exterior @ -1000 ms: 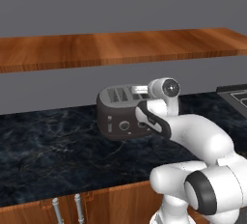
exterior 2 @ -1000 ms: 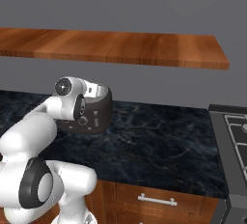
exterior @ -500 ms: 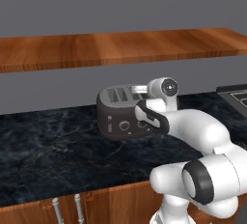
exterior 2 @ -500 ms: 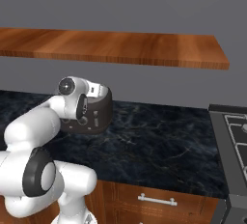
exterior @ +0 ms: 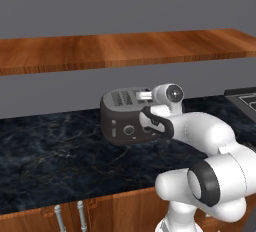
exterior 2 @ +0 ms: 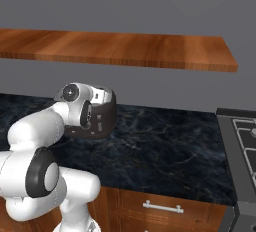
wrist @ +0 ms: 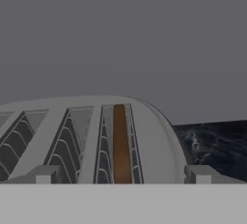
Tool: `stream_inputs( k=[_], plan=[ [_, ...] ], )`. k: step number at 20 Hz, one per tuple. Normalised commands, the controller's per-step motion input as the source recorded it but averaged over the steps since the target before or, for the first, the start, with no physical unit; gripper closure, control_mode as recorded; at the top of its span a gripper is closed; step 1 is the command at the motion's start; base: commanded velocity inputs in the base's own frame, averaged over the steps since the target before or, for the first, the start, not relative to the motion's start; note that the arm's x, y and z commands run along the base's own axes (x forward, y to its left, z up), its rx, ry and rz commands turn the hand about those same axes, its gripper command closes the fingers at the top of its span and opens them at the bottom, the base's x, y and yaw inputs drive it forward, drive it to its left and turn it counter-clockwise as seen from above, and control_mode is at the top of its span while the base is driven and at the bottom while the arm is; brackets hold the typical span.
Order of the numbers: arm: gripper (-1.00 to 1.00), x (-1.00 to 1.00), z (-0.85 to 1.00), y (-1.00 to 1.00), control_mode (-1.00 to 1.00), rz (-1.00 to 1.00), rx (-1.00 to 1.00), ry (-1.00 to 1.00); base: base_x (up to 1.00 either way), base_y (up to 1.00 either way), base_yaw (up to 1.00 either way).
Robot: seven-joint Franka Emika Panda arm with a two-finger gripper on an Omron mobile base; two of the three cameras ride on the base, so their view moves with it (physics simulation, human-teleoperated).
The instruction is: Start the toaster. Once the lever pops up, take the bread to the plate on the dining counter.
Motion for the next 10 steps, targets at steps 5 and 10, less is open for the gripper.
stream_inputs(
  k=[5,10],
  plan=[
    [-1.0,0.0,-0.09,0.0,-1.0,0.0,0.0,0.03,0.0,0.0,0.0],
    [-1.0,0.05,0.0,0.0,-1.0,0.0,0.0,0.03,0.0,0.0,0.0]
  ],
)
